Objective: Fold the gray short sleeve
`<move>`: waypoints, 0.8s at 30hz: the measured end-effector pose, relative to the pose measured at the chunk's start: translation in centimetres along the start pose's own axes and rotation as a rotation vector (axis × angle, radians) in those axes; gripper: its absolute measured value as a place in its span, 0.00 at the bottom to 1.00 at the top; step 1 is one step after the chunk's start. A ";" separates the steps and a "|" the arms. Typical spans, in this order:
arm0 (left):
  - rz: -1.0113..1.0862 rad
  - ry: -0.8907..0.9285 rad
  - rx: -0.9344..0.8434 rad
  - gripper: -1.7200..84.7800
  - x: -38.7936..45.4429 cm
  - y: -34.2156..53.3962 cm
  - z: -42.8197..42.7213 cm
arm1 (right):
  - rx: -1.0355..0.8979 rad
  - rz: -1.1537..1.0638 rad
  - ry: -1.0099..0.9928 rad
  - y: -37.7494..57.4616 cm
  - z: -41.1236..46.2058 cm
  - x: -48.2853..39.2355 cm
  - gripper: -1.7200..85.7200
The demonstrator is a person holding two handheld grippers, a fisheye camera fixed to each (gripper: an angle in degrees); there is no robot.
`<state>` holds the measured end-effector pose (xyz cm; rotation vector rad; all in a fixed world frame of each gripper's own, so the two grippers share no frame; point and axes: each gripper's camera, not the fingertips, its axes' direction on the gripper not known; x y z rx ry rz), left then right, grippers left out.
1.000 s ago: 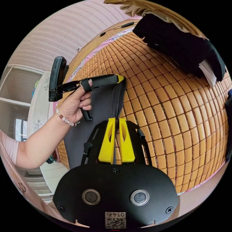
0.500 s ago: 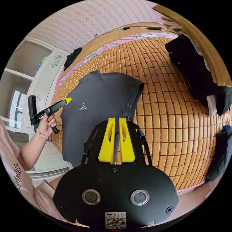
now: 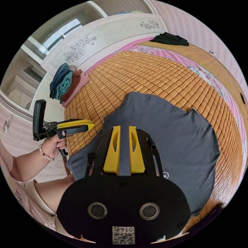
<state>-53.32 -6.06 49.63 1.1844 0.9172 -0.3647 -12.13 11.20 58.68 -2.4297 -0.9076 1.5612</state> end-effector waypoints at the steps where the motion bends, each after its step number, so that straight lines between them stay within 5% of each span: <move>1: -0.012 0.025 0.006 0.08 -0.8 -0.2 0.0 | -0.016 -0.032 0.021 -2.3 1.4 -0.9 0.09; 13: -0.025 0.104 -0.034 0.10 -2.7 -3.3 0.7 | -0.185 -0.108 0.167 -14.4 12.1 -3.8 0.09; 20: 0.040 0.064 -0.013 0.05 -1.6 -2.8 -0.1 | -0.109 -0.031 0.102 -14.7 11.2 -1.2 0.03; 24: 0.184 0.126 0.094 0.06 0.5 -2.1 -2.3 | 0.122 0.093 0.007 -10.4 4.3 1.6 0.03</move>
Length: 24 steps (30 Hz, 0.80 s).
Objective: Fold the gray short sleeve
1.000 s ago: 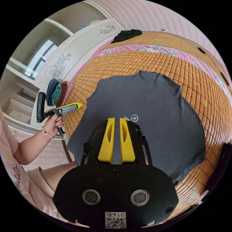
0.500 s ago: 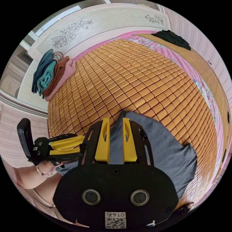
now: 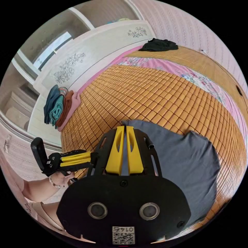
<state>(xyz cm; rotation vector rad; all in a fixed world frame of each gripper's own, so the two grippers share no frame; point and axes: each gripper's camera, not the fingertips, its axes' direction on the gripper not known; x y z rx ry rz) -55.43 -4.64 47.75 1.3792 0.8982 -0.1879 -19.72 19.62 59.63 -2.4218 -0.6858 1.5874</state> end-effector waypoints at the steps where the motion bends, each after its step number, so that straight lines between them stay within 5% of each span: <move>1: 0.052 0.029 0.009 0.07 0.9 0.2 -0.4 | 0.050 0.062 0.013 1.8 -2.0 1.3 0.03; 7: 0.139 0.135 -0.088 0.12 3.2 1.3 -0.3 | -0.046 0.303 0.060 7.6 -4.2 8.5 0.04; 24: 0.174 0.119 -0.271 0.11 7.9 -0.1 8.8 | -0.166 0.160 0.070 4.7 -3.4 9.6 0.01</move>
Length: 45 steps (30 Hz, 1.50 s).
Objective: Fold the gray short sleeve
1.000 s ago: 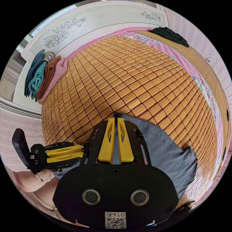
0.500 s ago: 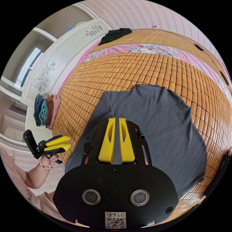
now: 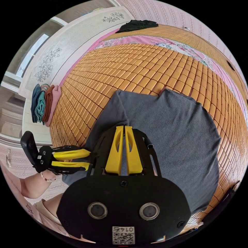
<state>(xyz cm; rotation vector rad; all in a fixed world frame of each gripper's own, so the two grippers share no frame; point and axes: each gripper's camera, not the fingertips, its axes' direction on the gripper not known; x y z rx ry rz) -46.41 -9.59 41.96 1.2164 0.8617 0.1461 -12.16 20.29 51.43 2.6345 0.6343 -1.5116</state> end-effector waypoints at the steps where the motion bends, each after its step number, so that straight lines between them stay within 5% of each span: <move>1: 0.014 0.024 -0.029 0.11 0.2 -0.1 0.4 | 0.006 0.014 -0.025 0.2 -0.4 0.6 0.01; 7: 0.110 -0.117 -0.081 0.12 3.0 0.0 -1.0 | 0.114 0.085 -0.063 4.7 -5.9 2.5 0.02; 13: 0.200 -0.031 -0.062 0.10 7.2 -2.7 -0.5 | 0.169 0.322 0.079 18.5 -14.2 7.3 0.03; 16: 0.307 0.041 -0.099 0.10 11.2 -6.2 3.3 | 0.157 0.514 0.195 25.4 -17.1 11.2 0.05; 22: 0.493 0.242 -0.167 0.08 22.9 -13.8 13.3 | 0.188 0.691 0.115 32.5 -19.9 16.3 0.10; 31: 0.645 0.070 -0.375 0.07 33.7 -16.6 26.3 | 0.204 0.690 0.020 35.3 -21.2 17.9 0.06; 39: 0.539 0.073 -0.173 0.02 29.3 -18.9 20.8 | 0.312 0.563 -0.017 36.1 -26.2 16.1 0.05; 45: 0.318 -0.011 -0.147 0.10 19.2 -19.0 16.1 | 0.192 0.439 -0.057 35.0 -25.7 13.5 0.06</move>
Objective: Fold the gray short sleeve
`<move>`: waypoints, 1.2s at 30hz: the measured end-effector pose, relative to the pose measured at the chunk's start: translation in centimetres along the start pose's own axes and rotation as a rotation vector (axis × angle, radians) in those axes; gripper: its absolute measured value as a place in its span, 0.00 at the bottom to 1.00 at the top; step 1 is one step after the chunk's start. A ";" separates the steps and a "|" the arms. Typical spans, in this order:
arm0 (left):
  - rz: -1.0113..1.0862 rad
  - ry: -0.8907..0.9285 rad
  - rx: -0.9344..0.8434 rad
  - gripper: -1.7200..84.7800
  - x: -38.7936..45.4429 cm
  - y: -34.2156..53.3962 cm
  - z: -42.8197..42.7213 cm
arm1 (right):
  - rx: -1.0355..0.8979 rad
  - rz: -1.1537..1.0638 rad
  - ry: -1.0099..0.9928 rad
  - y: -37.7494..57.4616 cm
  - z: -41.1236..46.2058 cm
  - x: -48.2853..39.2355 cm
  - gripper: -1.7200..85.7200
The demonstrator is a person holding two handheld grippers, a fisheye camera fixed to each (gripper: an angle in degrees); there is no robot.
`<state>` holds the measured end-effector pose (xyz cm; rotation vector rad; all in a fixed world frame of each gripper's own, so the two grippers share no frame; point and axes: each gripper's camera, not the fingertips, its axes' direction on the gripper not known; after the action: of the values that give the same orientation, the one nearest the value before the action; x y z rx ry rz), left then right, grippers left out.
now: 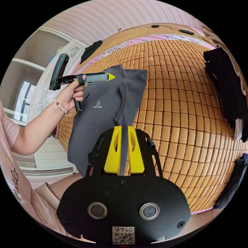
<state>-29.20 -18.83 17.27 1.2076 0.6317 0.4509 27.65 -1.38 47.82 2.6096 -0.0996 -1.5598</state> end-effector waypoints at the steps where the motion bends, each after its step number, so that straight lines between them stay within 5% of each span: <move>1: -0.040 0.010 0.008 0.10 -1.5 0.8 -0.8 | 0.006 0.007 -0.009 0.0 -0.4 0.1 0.06; 14: -0.250 -0.168 0.163 0.10 -18.2 9.9 -13.2 | 0.118 -0.021 0.110 -11.0 -0.4 3.3 0.13; 20: -0.361 -0.043 0.145 0.15 -25.1 10.9 -13.2 | 0.089 -0.088 0.133 -12.5 -0.1 3.0 0.08; 28: -0.300 0.014 0.111 0.02 -27.7 8.3 -12.9 | 0.060 -0.057 0.072 -14.1 -1.1 4.1 0.03; 36: -0.336 -0.048 0.172 0.01 -29.0 4.8 -16.2 | 0.138 -0.013 0.104 -17.6 -3.7 5.7 0.03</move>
<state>-61.63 -24.14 24.31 1.2405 0.8272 0.0859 33.70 15.73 42.52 2.7960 -0.1891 -1.4667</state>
